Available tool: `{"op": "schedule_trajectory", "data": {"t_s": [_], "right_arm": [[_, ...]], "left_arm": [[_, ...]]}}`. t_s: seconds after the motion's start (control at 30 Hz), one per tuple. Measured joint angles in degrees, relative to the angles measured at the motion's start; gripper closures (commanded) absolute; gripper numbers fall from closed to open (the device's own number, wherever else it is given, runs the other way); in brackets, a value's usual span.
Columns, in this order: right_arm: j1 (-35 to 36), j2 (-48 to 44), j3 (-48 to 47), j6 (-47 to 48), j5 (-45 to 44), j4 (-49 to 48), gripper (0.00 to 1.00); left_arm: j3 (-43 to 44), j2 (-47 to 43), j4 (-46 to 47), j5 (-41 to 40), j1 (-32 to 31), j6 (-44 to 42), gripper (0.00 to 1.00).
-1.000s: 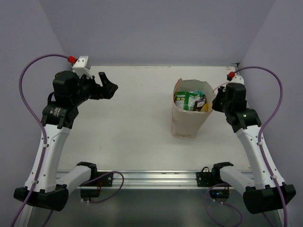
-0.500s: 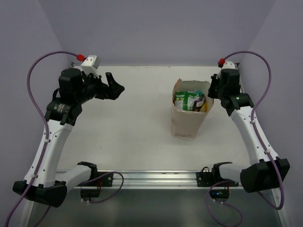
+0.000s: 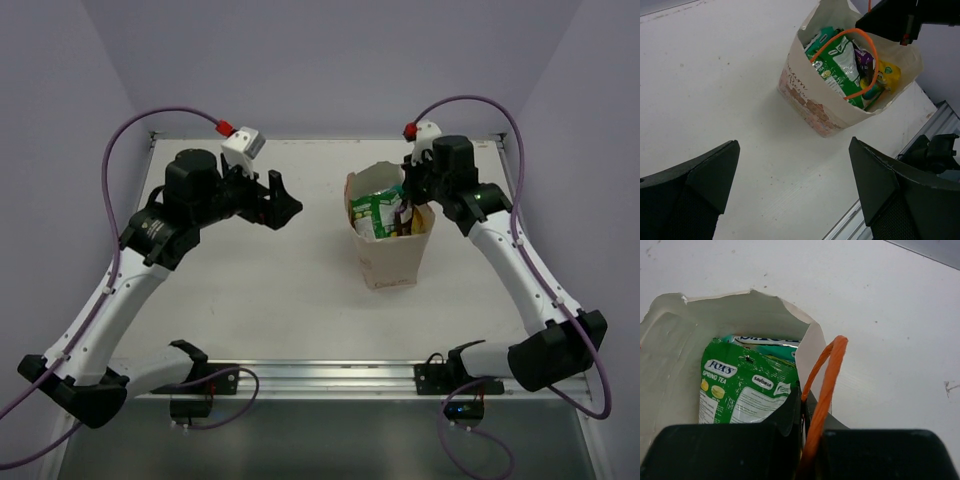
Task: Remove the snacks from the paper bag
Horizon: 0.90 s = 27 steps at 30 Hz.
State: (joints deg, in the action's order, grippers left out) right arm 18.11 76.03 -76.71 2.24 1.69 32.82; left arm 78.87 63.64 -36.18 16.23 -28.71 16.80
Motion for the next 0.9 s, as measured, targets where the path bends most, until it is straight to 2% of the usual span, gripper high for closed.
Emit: {"op": "schedule_trajectory", "data": {"t_s": [0.17, 0.33, 0.53, 0.67, 0.9], "right_arm": [[3.34, -0.02, -1.99, 1.25, 0.42, 0.61, 1.00], [5.77, -0.04, -5.16, 1.33, 0.61, 4.07, 1.00], [7.34, -0.94, -5.68, 0.70, 0.57, 7.06, 1.00], [7.43, -1.33, -5.68, -0.13, 0.28, 7.34, 1.00], [7.89, -2.58, -5.68, -0.39, -0.72, 8.13, 1.00]], "left_arm": [[4.17, 3.56, 0.37, -5.57, -6.91, 0.13, 0.00], [10.05, 9.18, 1.18, -13.86, -17.18, 0.44, 0.01], [16.48, 17.84, 2.51, -23.32, -25.55, 4.28, 0.14], [16.48, 21.88, 2.78, -28.04, -28.15, 9.46, 0.19], [12.11, 24.94, 5.79, -29.57, -28.44, 17.84, 0.23]]}}
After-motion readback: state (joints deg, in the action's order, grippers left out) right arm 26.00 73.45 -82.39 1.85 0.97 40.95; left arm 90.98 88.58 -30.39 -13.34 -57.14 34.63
